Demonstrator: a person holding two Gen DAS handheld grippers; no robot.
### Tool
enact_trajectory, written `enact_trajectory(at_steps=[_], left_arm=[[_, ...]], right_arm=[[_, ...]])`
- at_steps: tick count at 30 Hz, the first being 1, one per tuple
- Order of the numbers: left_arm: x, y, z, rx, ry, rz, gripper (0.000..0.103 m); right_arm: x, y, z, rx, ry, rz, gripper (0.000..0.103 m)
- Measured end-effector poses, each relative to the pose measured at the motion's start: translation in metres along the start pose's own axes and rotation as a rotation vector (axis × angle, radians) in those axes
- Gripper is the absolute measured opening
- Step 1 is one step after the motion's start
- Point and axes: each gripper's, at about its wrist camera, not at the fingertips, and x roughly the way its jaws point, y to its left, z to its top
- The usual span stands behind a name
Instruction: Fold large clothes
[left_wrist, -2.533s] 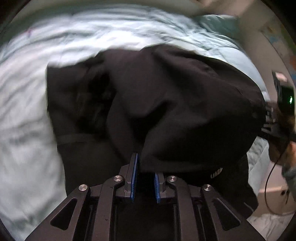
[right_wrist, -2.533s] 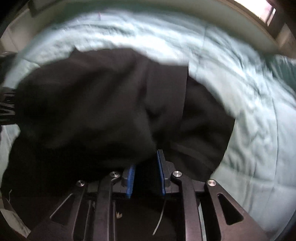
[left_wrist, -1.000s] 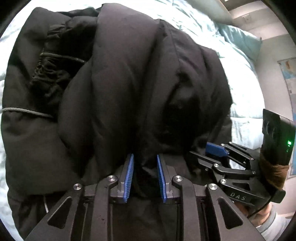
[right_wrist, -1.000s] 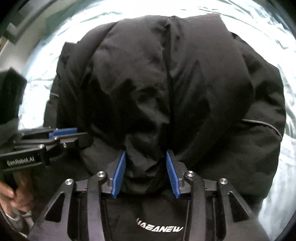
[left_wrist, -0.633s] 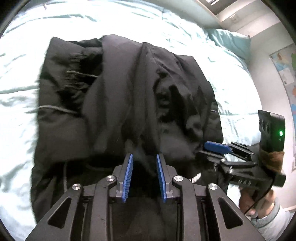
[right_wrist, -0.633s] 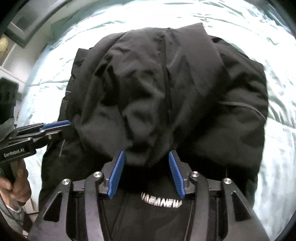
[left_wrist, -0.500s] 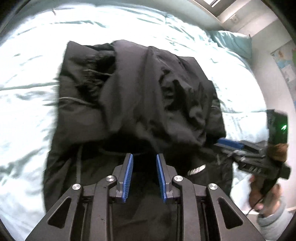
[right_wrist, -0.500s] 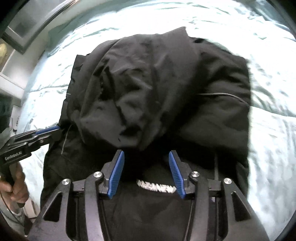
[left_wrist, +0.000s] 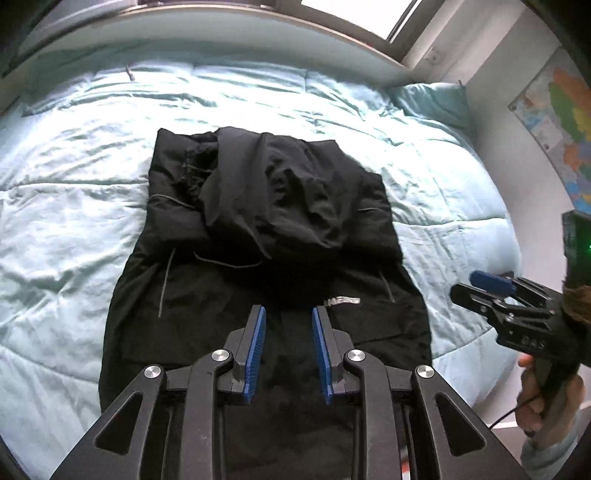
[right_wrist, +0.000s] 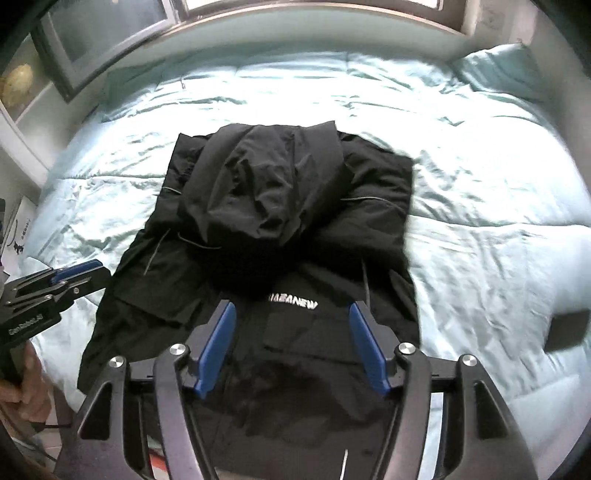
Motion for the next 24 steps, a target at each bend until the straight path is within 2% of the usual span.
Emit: enact_trajectory(at_steps=[2,5,7,10,13,18,21,24], left_arm=[[-0.016,-0.011,-0.005,0.009,-0.020,0.004,0.027],[-0.042,-0.041,-0.009,0.064,-0.061,0.061,0.029],[-0.055,-0.061,-0.010,0.092,-0.065,0.104,0.031],[-0.075,-0.089,-0.011,0.123,-0.099,0.127,0.035],[-0.091,-0.110,-0.013,0.146,-0.139,0.143,0.045],[-0.098,-0.126,-0.022,0.165,-0.156,0.177,0.047],[-0.091,-0.125,-0.030,0.156,-0.140,0.192,0.048],[-0.076,-0.113,-0.040,0.108,-0.104,0.193,0.048]], right_arm=[[-0.025,0.002,-0.008,0.012,-0.016,-0.055,0.070],[-0.056,0.001,-0.018,0.048,-0.028,-0.136,0.075],[-0.076,-0.002,-0.024,0.080,-0.045,-0.156,0.075],[-0.109,-0.002,-0.031,0.094,-0.091,-0.184,0.075],[-0.132,-0.003,-0.036,0.102,-0.120,-0.179,0.077],[-0.145,-0.009,-0.046,0.101,-0.148,-0.232,0.077],[-0.138,-0.015,-0.053,0.107,-0.130,-0.241,0.077],[-0.122,-0.020,-0.062,0.121,-0.092,-0.225,0.077]])
